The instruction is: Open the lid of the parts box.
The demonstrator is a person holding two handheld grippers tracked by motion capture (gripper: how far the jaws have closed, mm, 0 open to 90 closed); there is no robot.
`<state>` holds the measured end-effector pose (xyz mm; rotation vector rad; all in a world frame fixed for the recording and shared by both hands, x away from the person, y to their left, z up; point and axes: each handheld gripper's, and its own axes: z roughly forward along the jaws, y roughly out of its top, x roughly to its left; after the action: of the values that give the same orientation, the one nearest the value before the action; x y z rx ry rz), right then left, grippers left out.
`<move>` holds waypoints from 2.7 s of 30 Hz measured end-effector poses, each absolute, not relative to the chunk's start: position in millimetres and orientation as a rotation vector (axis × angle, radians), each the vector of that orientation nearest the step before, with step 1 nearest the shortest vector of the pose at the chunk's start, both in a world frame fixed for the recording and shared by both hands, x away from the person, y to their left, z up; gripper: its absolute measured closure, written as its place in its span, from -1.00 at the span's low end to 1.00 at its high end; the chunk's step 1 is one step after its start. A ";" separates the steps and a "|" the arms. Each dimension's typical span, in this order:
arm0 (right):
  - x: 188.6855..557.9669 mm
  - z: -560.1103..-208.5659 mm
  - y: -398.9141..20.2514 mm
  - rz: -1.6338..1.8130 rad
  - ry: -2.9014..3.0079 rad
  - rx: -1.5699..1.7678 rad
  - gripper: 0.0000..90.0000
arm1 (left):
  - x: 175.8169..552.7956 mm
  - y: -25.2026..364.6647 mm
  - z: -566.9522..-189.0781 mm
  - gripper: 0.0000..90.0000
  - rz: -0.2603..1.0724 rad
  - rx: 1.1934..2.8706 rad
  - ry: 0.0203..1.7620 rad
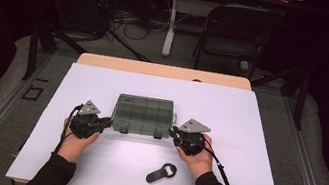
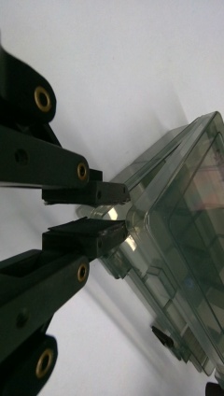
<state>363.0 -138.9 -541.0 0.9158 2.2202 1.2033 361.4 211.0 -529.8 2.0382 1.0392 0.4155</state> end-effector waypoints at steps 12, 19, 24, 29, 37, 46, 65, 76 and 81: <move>361.9 -531.1 -133.6 1.179 2.165 0.867 0.57 | 361.2 210.7 -522.8 0.44 0.483 2.013 1.026; 363.7 -525.5 -132.6 1.170 2.160 0.852 0.56 | 362.0 207.4 -514.7 0.45 0.508 2.026 0.989; 364.1 -519.5 -129.0 1.147 2.151 0.828 0.57 | 362.1 204.7 -511.1 0.51 0.524 2.020 0.975; 366.0 -514.4 -128.8 1.147 2.140 0.833 0.58 | 362.3 203.8 -508.7 0.54 0.528 2.004 0.979; 370.3 -507.7 -128.4 1.154 2.130 0.864 0.64 | 367.6 201.6 -496.9 0.55 0.530 2.003 1.008; 378.0 -494.6 -126.9 1.142 2.115 0.878 0.68 | 375.9 199.8 -483.6 0.56 0.531 1.983 1.039; 402.1 -467.5 -121.5 1.104 2.098 0.916 0.72 | 401.1 197.6 -458.7 0.58 0.516 1.946 1.105; 419.1 -456.2 -119.4 1.095 2.088 0.968 0.80 | 414.4 195.8 -448.9 0.65 0.536 1.906 1.149; 424.2 -454.5 -119.3 1.115 2.073 1.013 0.83 | 420.2 194.6 -448.1 0.71 0.544 1.892 1.176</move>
<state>424.2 -119.3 -454.5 1.0127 2.0725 1.1145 420.2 194.6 -448.1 1.8921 1.1755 0.5443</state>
